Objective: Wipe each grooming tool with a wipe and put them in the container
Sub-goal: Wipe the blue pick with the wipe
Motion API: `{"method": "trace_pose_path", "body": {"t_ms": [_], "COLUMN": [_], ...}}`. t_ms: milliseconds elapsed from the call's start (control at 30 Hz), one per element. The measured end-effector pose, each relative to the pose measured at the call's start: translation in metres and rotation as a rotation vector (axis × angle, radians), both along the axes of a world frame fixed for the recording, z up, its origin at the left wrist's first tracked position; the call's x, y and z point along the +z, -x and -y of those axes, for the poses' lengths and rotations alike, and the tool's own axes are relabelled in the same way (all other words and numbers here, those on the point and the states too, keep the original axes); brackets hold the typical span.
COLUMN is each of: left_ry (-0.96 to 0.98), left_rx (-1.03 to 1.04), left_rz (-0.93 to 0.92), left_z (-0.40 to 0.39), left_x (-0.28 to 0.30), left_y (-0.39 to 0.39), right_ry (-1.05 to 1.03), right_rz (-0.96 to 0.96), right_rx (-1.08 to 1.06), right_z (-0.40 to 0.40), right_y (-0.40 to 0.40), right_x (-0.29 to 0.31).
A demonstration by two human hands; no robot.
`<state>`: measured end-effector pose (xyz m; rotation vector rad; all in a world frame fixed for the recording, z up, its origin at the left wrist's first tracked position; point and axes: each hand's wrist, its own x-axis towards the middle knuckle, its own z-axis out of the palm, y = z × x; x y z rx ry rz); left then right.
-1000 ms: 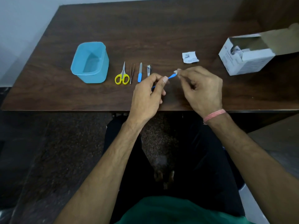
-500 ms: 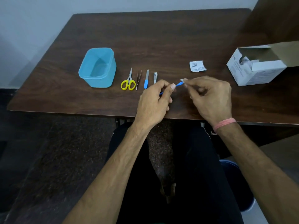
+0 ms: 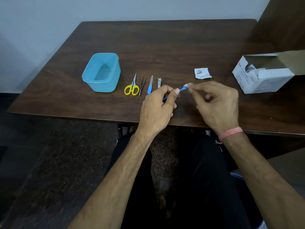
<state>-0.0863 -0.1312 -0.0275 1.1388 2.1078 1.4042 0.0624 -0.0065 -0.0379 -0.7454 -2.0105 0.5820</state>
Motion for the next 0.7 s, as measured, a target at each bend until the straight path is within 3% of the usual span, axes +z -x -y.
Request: {"method": "trace_pose_path", "body": {"t_ms": [700], "left_ry": [0.017], "left_rx": [-0.023], "left_rz": [0.002], "left_z": [0.0017], "left_x": [0.0005], "left_y": [0.0003], "right_ry": [-0.060], "right_rz": [0.028], "right_rx": [0.012], "right_z": [-0.0030], "right_y": [0.0006], "right_x": [-0.0028]}}
